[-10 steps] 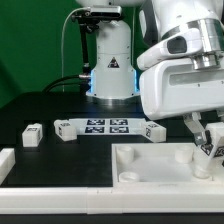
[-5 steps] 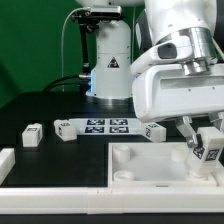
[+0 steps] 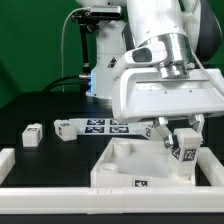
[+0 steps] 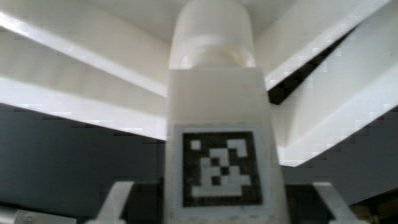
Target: Assemble one leg
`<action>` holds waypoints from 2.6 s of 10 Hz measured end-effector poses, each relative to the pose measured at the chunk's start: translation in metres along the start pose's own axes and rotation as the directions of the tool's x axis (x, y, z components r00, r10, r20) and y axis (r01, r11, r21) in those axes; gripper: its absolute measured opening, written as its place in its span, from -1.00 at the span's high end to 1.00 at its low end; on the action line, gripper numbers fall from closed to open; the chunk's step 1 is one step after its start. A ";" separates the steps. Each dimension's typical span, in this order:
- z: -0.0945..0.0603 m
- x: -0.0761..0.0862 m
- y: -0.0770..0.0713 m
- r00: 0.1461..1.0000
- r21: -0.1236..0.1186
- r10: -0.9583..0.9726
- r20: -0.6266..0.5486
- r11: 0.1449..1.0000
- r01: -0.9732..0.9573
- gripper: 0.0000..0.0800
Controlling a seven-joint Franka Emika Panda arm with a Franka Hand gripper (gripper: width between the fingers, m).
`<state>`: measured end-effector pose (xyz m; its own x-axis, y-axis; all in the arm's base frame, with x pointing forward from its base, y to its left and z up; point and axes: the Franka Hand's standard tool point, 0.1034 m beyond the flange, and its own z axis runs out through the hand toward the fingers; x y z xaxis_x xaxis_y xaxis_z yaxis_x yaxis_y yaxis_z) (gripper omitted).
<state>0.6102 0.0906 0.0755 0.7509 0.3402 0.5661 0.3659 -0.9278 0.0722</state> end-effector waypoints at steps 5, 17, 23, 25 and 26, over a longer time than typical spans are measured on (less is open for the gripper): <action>0.001 -0.002 -0.001 1.000 0.006 0.000 0.014 1.000 0.000 -0.52; -0.004 0.007 -0.006 0.978 0.070 0.027 0.207 0.997 -0.042 -0.62; 0.003 0.012 -0.004 0.859 0.155 0.019 0.512 0.981 -0.114 -0.62; 0.003 0.012 -0.001 0.860 0.152 0.022 0.511 0.982 -0.116 -0.62; 0.003 0.012 0.001 0.860 0.154 0.019 0.510 0.982 -0.113 -0.62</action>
Offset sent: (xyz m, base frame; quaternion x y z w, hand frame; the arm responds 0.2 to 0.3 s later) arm 0.0000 0.0000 0.0000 0.0000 0.0000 0.0000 1.0000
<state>0.6210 0.0945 0.0801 0.9331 0.3528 0.0692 0.3589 -0.9257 -0.1194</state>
